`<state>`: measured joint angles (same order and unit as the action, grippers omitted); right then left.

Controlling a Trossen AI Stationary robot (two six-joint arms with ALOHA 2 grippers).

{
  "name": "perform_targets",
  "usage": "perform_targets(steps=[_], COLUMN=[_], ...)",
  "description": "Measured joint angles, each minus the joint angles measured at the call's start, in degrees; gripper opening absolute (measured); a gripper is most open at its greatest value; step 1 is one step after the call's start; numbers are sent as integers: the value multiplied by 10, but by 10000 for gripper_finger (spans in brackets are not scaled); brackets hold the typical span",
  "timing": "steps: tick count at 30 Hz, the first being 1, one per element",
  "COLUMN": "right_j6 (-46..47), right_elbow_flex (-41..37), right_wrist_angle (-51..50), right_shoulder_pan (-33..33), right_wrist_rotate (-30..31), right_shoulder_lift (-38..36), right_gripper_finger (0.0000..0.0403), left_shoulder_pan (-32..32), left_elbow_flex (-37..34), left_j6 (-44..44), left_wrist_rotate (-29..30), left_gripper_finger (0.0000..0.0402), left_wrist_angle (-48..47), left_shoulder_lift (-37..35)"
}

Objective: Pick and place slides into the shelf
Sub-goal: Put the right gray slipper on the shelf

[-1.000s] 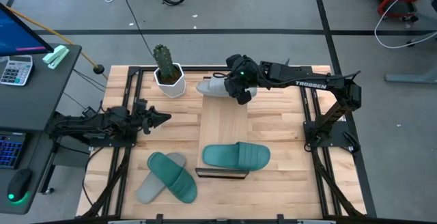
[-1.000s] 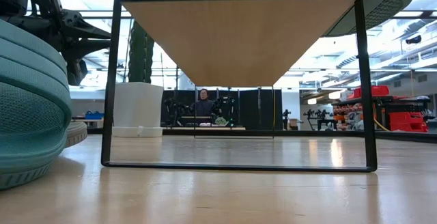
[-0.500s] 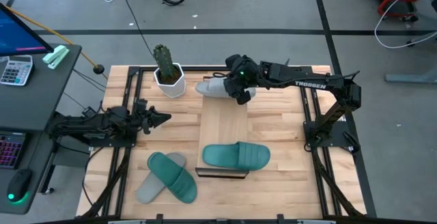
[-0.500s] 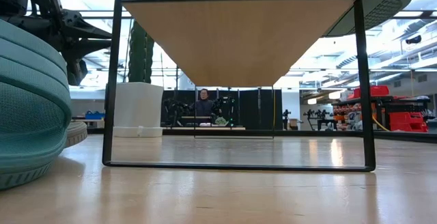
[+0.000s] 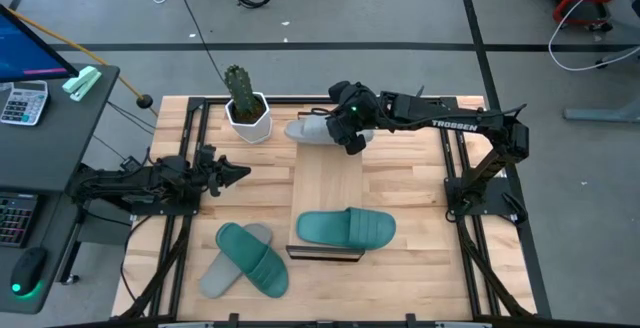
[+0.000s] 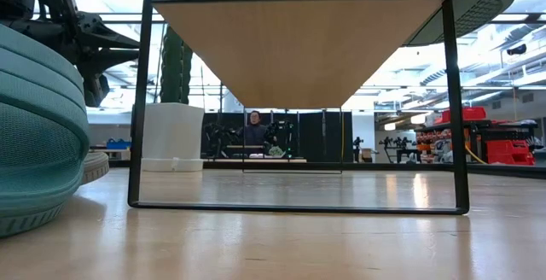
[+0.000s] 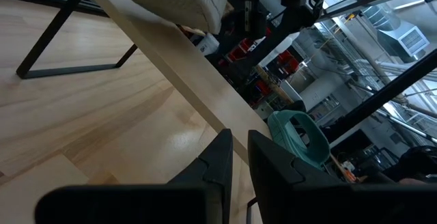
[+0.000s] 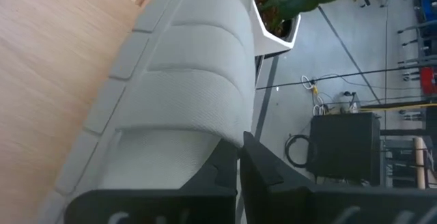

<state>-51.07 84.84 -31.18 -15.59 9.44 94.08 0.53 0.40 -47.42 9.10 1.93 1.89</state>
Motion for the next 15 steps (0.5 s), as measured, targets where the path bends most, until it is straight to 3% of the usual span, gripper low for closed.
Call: perform_targets(steps=[15], right_j6=[-4], right_elbow_flex=[0], right_wrist_angle=[8], right_shoulder_pan=[-5], right_wrist_rotate=[-2], right_shoulder_lift=[0], right_gripper_finger=[2], left_shoulder_pan=[0], left_elbow_flex=[0], left_j6=[0], left_wrist_rotate=[0], left_gripper_finger=[52], left_wrist_angle=[0], left_shoulder_lift=[0])
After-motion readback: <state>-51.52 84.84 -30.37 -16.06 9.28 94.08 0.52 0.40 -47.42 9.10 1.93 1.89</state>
